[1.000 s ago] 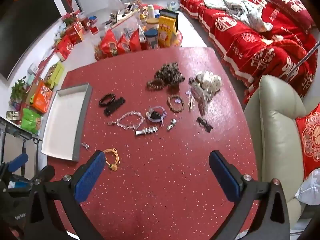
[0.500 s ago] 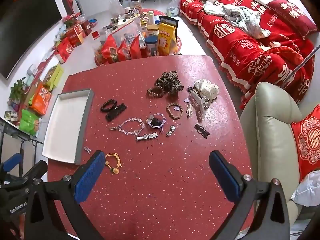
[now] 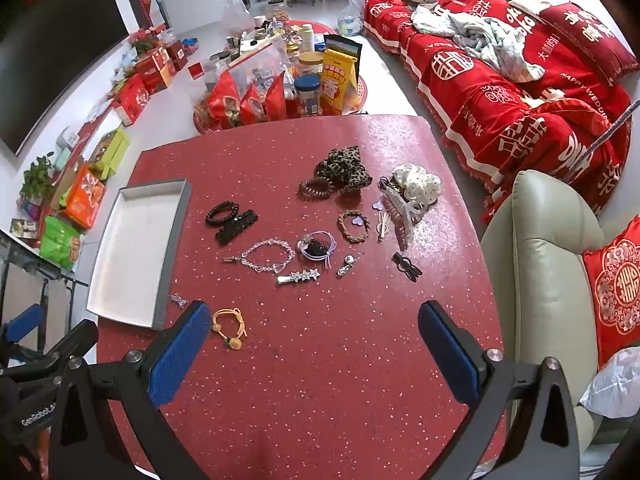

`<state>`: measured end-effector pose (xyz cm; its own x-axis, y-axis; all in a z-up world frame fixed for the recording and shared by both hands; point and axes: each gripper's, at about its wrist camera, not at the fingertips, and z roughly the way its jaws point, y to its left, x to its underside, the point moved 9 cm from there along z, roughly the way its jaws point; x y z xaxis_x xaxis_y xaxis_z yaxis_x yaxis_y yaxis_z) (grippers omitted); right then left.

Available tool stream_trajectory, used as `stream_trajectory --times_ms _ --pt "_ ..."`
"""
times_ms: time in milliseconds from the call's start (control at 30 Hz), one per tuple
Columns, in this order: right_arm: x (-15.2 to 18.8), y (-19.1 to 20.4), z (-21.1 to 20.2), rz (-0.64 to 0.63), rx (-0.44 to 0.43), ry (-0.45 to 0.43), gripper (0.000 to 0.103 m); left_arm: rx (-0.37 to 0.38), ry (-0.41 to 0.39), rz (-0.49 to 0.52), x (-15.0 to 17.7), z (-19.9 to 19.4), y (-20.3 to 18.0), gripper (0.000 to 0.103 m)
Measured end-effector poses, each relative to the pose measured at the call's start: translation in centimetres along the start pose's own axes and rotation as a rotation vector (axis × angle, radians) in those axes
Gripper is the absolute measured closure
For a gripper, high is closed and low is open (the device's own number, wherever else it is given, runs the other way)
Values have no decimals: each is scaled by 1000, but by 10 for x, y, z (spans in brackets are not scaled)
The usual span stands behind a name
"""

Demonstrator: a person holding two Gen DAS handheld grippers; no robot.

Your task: Organize jewelry

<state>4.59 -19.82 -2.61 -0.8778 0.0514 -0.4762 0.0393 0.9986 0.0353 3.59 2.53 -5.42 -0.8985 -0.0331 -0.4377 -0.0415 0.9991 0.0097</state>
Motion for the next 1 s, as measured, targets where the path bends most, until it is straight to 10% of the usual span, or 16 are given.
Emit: stream_trajectory --times_ms 1000 --pt "-1 2 0 -2 -1 3 0 -10 8 -5 2 3 6 0"
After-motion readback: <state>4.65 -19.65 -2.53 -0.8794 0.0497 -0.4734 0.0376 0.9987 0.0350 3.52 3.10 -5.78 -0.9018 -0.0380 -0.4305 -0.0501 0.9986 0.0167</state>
